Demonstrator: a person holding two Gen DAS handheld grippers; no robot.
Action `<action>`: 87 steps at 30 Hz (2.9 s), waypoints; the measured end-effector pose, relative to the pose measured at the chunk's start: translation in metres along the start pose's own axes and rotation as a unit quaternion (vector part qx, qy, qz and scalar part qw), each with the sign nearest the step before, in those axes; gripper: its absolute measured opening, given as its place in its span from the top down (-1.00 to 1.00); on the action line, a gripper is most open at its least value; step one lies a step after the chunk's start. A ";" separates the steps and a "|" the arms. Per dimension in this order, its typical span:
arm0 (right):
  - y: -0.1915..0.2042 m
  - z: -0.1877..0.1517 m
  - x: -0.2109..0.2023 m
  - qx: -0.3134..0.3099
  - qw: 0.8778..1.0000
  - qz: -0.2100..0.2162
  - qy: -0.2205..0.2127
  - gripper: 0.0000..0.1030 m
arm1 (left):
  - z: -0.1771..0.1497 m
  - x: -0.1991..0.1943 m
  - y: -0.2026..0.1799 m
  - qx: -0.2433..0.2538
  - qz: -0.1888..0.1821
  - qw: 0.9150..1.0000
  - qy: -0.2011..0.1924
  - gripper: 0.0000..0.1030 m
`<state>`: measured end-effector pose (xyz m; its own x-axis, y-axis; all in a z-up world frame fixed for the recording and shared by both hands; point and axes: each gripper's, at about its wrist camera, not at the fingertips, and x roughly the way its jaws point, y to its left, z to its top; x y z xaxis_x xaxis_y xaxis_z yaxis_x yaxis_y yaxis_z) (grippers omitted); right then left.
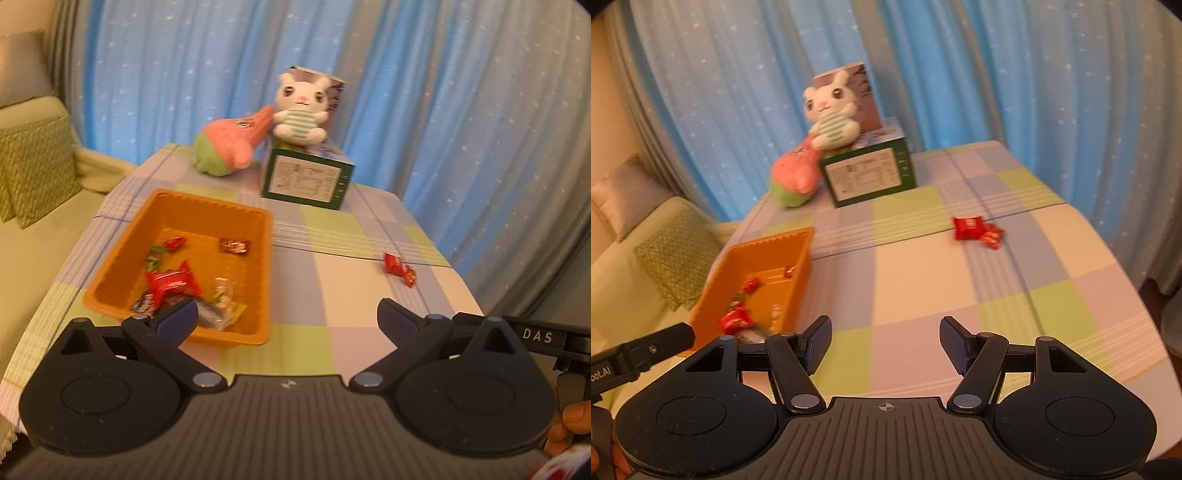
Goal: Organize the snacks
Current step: 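Move both open tools toward the last two red candies on the table, then grasp the large red candy with the left tool while the right tool grasps the small red candy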
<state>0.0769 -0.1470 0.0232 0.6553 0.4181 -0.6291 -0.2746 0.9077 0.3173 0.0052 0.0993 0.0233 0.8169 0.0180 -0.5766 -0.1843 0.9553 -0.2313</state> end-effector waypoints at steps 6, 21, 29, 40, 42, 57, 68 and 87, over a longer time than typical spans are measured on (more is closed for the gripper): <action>-0.027 0.000 -0.008 0.017 1.000 -0.025 -0.004 -0.26 | 0.001 0.010 -0.027 0.033 -0.008 0.999 -0.005 -0.98; -0.065 0.002 -0.007 0.044 0.998 -0.050 -0.005 -0.26 | 0.008 0.037 -0.063 0.058 -0.036 0.997 0.019 -0.98; -0.081 0.008 0.004 0.054 0.997 -0.060 -0.004 -0.26 | 0.013 0.061 -0.076 0.071 -0.051 0.995 0.042 -0.98; -0.110 0.019 0.036 0.068 0.995 -0.076 0.002 -0.26 | 0.022 0.112 -0.096 0.102 -0.060 0.991 0.068 -0.98; -0.116 0.021 0.044 0.072 0.994 -0.078 0.001 -0.26 | 0.024 0.123 -0.100 0.110 -0.062 0.989 0.071 -0.98; -0.153 0.053 0.134 0.085 0.994 -0.071 -0.004 -0.25 | 0.050 0.222 -0.120 0.170 -0.062 0.981 0.074 -0.89; -0.168 0.080 0.211 0.086 0.995 -0.055 -0.005 0.08 | 0.070 0.282 -0.124 0.201 -0.063 0.974 0.078 -0.89; -0.170 0.088 0.265 0.042 0.996 -0.072 0.018 0.55 | 0.066 0.324 -0.134 0.226 -0.079 0.966 0.095 -0.85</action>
<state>0.3595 -0.1937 -0.1355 0.6580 0.2866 -0.6964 -0.1197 0.9528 0.2791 0.3305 -0.0037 -0.0812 0.6921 -0.1523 -0.7056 0.2274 0.9737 0.0129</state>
